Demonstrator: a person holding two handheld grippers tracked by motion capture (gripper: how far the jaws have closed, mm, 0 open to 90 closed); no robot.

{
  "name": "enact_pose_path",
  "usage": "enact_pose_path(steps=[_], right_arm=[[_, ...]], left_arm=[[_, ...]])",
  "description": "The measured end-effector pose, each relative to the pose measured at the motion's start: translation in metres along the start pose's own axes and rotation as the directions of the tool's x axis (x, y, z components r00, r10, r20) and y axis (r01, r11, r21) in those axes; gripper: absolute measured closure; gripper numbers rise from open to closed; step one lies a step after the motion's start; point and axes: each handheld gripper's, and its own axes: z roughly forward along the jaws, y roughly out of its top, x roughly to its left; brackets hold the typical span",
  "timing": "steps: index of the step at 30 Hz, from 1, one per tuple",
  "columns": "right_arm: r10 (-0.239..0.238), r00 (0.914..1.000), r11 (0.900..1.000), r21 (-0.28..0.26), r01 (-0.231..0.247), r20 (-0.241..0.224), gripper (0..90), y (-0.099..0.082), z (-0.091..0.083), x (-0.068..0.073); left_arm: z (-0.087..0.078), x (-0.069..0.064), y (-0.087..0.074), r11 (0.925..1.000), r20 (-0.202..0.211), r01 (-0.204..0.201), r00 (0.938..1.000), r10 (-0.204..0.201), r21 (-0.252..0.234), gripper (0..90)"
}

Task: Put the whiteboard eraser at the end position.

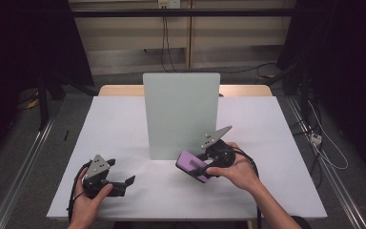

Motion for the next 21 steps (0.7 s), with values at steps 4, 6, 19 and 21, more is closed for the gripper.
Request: enact_pose_path(steps=[4, 6, 19, 21], right_arm=[[-0.008, 1.0, 0.9999, 0.011, 0.008, -0.006, 41.4, 0.001, 0.0, 0.001], [-0.012, 0.9999, 0.9998, 0.015, 0.012, -0.001, 41.4, 0.001, -0.001, 0.001], [-0.005, 0.9996, 0.9976, 0.069, 0.003, 0.027, 41.4, -0.002, 0.006, 0.002], [-0.009, 0.9997, 0.9965, 0.084, 0.007, 0.021, 41.4, -0.002, 0.01, 0.003]], left_arm=[[0.0, 0.0, 0.0, 1.0, 0.001, 0.0, 1.0, 0.0, -0.001, 4.9], [0.0, 0.001, 0.0, 1.0, 0.0, -0.003, 1.0, 0.003, -0.002, 4.9], [-0.002, -0.001, -0.001, 0.9999, 0.016, -0.009, 0.9998, 0.009, -0.01, 4.9], [-0.003, -0.001, -0.001, 0.9999, 0.016, -0.009, 0.9998, 0.009, -0.007, 4.9]])
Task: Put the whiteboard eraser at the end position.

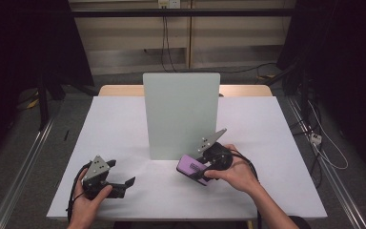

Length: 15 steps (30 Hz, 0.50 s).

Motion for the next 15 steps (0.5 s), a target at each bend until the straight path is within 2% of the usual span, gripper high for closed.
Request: enact_pose_path(steps=[3, 6, 10, 13, 15], right_arm=[[-0.015, 0.9999, 0.9996, 0.026, 0.015, 0.003, 41.4, 0.001, 0.005, 0.001], [-0.027, 0.9994, 0.9981, 0.055, 0.026, 0.023, 41.4, 0.001, 0.011, 0.003], [-0.029, 0.9996, 0.998, 0.056, 0.029, -0.006, 41.4, 0.002, 0.017, 0.005], [-0.052, 0.9986, 0.9959, 0.075, 0.052, -0.007, 41.3, 0.005, 0.023, 0.008], [-0.05, 0.9987, 0.9954, 0.08, 0.051, -0.012, 41.3, 0.005, 0.026, 0.009]], left_arm=[[0.0, 0.0, 0.0, 1.0, -0.002, 0.007, 1.0, -0.007, -0.004, 4.9], [0.001, 0.001, 0.0, 1.0, -0.002, -0.004, 1.0, 0.004, 0.002, 4.9], [0.001, -0.001, 0.001, 1.0, 0.003, -0.003, 1.0, 0.003, 0.005, 4.9], [0.001, -0.001, 0.001, 1.0, 0.004, -0.005, 1.0, 0.005, 0.0, 4.9], [0.001, -0.001, 0.001, 1.0, 0.002, -0.004, 1.0, 0.004, 0.004, 4.9]])
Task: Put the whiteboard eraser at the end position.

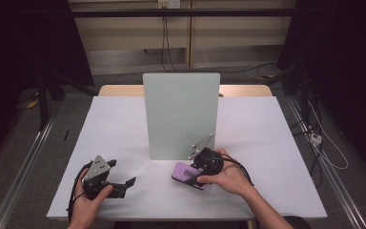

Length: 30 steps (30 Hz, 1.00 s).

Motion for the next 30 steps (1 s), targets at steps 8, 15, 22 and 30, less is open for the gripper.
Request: enact_pose_path(steps=[8, 15, 22, 30], right_arm=[[-0.015, 0.9999, 0.9998, 0.01, 0.015, -0.008, 41.3, 0.001, 0.007, 0.001], [0.001, 1.0, 0.9999, 0.011, -0.001, -0.002, 41.1, 0.0, 0.012, 0.0], [0.008, 1.0, 0.9999, -0.009, -0.008, -0.001, 41.1, -0.002, 0.012, -0.001], [0.027, 0.9996, 0.9992, -0.031, -0.027, 0.002, 40.6, -0.005, 0.012, -0.001]], left_arm=[[0.0, 0.001, 0.0, 1.0, 0.0, -0.002, 1.0, 0.002, 0.003, 4.9], [0.0, 0.0, 0.0, 1.0, 0.002, -0.006, 1.0, 0.006, 0.001, 5.0], [0.001, 0.0, 0.0, 1.0, 0.004, 0.002, 1.0, -0.002, 0.0, 4.9], [0.004, 0.001, 0.002, 1.0, 0.015, -0.002, 0.9999, 0.002, 0.001, 4.9]])
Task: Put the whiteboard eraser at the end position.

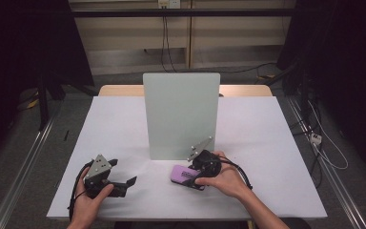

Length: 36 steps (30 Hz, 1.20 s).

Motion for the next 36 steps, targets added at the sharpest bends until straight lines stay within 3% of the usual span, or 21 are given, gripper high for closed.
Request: enact_pose_path(steps=[8, 17, 24, 36], right_arm=[[0.005, 0.9999, 1.0, 0.005, -0.005, 0.011, 36.0, -0.003, 0.002, 0.001], [0.018, 0.9992, 0.9998, -0.008, -0.018, 0.035, 24.5, -0.004, 0.002, 0.0], [0.026, 0.9984, 0.9994, -0.023, -0.024, 0.051, 10.1, -0.004, 0.0, 0.0], [0.04, 0.9965, 0.9964, -0.078, -0.034, 0.074, 10.0, -0.003, -0.007, 0.001]], left_arm=[[0.002, 0.0, 0.002, 1.0, 0.006, -0.006, 1.0, 0.006, -0.001, 4.9], [0.003, 0.0, 0.001, 1.0, 0.003, -0.004, 1.0, 0.004, 0.004, 4.9], [0.003, 0.0, 0.001, 1.0, 0.004, -0.003, 1.0, 0.003, 0.002, 4.9], [0.001, 0.001, 0.001, 1.0, -0.001, -0.005, 1.0, 0.005, -0.006, 4.9]])
